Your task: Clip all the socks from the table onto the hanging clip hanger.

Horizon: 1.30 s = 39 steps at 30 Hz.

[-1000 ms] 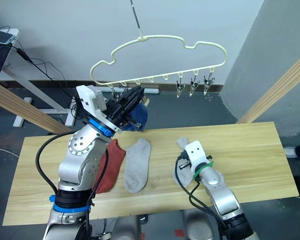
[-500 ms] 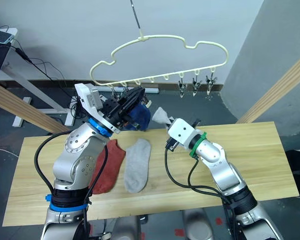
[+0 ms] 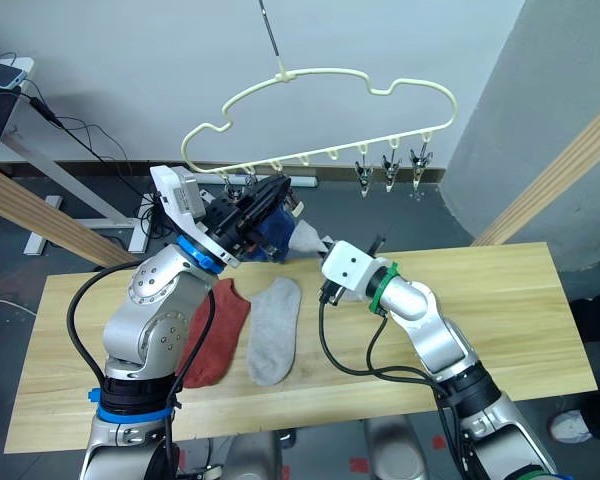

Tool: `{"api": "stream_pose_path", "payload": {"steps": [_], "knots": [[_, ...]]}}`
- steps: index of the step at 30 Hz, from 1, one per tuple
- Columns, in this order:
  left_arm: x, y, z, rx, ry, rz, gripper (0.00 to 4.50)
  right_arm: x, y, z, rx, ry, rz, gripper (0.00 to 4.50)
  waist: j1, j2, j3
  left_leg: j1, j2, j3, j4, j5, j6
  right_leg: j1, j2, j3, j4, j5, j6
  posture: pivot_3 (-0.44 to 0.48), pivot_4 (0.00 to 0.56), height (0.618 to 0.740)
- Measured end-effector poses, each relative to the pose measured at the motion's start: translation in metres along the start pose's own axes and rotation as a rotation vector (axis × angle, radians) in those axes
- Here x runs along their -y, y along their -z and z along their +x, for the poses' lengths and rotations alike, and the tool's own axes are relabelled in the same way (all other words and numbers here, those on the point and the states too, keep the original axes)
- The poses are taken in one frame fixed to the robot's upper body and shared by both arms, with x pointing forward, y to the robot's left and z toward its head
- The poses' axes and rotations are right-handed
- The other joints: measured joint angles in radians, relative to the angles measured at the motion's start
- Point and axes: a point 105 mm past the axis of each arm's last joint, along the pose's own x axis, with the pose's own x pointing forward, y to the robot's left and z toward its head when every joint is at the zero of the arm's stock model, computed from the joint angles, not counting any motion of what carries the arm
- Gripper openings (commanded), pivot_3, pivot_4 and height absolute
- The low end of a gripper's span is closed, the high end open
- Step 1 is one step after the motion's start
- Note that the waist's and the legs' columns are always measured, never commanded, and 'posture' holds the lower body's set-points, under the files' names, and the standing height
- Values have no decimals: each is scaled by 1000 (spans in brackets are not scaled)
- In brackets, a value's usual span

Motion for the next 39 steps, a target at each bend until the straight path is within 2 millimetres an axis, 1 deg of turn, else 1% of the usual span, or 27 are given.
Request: {"api": "stream_pose_path", "payload": {"steps": [3, 10, 21, 24, 25, 26, 30, 32, 34, 35, 37, 38, 39], "knots": [[0, 0, 0, 0, 0, 1, 0, 4, -4, 1, 17, 15, -4, 60, 1, 0, 0, 0, 0, 0, 0, 0, 0, 0, 0, -1, 0, 0, 0, -255, 374, 730], [0, 0, 0, -1, 1, 2, 0, 10, -6, 2, 31, 43, 3, 60, 0, 0, 0, 0, 0, 0, 0, 0, 0, 0, 0, 0, 0, 0, 0, -255, 374, 730], [1, 0, 0, -2, 3, 2, 0, 9, -16, 7, 77, 48, 11, 60, 0, 0, 0, 0, 0, 0, 0, 0, 0, 0, 0, 0, 0, 0, 0, -255, 376, 730], [1, 0, -1, -4, 14, 12, 0, 9, -14, 10, 72, 45, 22, 60, 0, 0, 0, 0, 0, 0, 0, 0, 0, 0, 0, 0, 0, 0, 0, -250, 376, 730], [1, 0, -1, -6, 15, 15, 599, 8, -13, 11, 70, 44, 25, 0, 0, 0, 0, 0, 0, 0, 0, 0, 0, 0, 0, 0, 0, 0, 0, -250, 376, 730], [1, 0, -1, -7, 17, 16, 760, 9, -13, 12, 70, 44, 25, 0, 0, 0, 0, 0, 0, 0, 0, 0, 0, 0, 0, 0, 0, 0, 0, -250, 376, 730], [1, 0, -1, -11, 21, 18, 2167, 10, -16, 15, 83, 46, 19, 0, 0, 0, 0, 0, 0, 0, 0, 0, 0, 0, 0, 0, 0, 0, 0, -246, 373, 730], [1, 0, -2, -13, 20, 21, 2770, 10, -17, 16, 89, 45, 24, 0, 0, 0, 0, 0, 0, 0, 0, 0, 0, 0, 0, 0, 0, 0, 0, -246, 373, 730], [0, 1, -2, -17, 18, 22, 3420, 9, -18, 17, 95, 46, 32, 572, 0, 0, 0, 0, 0, 0, 0, 0, 0, 0, 0, 0, 0, 0, 0, -245, 371, 730], [0, 1, -3, -19, 17, 22, 3739, 10, -18, 17, 97, 46, 36, 788, 0, 0, 0, 0, 0, 0, 0, 0, 0, 0, 0, 0, 0, 0, 0, -245, 371, 730], [0, 3, -4, -27, 15, 21, 4370, 10, -19, 17, 100, 45, 43, 1494, 0, 0, 0, 0, 0, 0, 0, 0, 0, 0, 0, 0, 0, 0, 0, -245, 370, 730], [-1, 4, -4, -31, 14, 21, 4500, 10, -18, 17, 99, 41, 44, 1873, 0, 0, 0, 0, 0, 0, 0, 0, 0, 0, 0, 0, 0, 0, 0, -245, 370, 730], [-1, 4, -5, -36, 14, 23, 4500, 9, -18, 16, 96, 37, 43, 2191, 0, 0, 0, 0, 0, 0, 0, 0, 0, 0, 0, 0, 0, 0, 0, -245, 370, 730]]}}
